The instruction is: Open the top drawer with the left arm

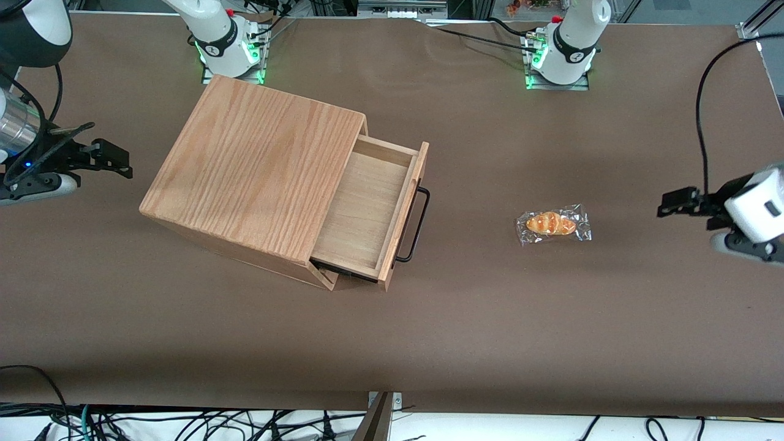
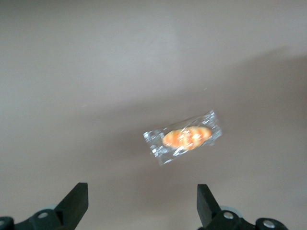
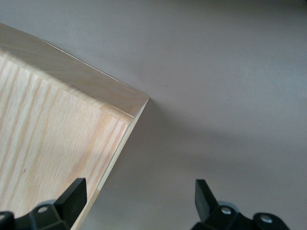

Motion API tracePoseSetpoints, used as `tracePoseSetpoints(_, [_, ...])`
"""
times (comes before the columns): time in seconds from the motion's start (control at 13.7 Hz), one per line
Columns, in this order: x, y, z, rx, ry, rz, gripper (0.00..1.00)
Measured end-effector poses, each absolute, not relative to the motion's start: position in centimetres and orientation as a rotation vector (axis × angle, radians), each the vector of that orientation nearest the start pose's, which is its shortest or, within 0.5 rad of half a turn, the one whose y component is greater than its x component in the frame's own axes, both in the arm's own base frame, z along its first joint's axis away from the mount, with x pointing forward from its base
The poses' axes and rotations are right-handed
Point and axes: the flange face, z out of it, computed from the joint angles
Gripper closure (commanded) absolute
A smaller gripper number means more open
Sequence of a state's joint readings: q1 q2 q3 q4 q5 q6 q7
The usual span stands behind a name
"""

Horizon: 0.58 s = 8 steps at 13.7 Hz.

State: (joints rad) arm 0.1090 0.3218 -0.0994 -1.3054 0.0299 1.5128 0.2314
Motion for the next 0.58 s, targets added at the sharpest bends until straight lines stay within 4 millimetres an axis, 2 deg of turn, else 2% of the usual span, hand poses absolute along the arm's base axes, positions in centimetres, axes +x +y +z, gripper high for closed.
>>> tracePoseSetpoints(0.29, [58.8, -0.6, 59.9, -3.086, 0.399, 0.112, 0.0])
tracePoseSetpoints(0.44, [57.0, -1.6, 62.3, -3.083, 0.418, 0.051, 0.0])
tracePoseSetpoints(0.58, [56.0, -2.1, 63.2, -3.104, 0.424, 0.028, 0.0])
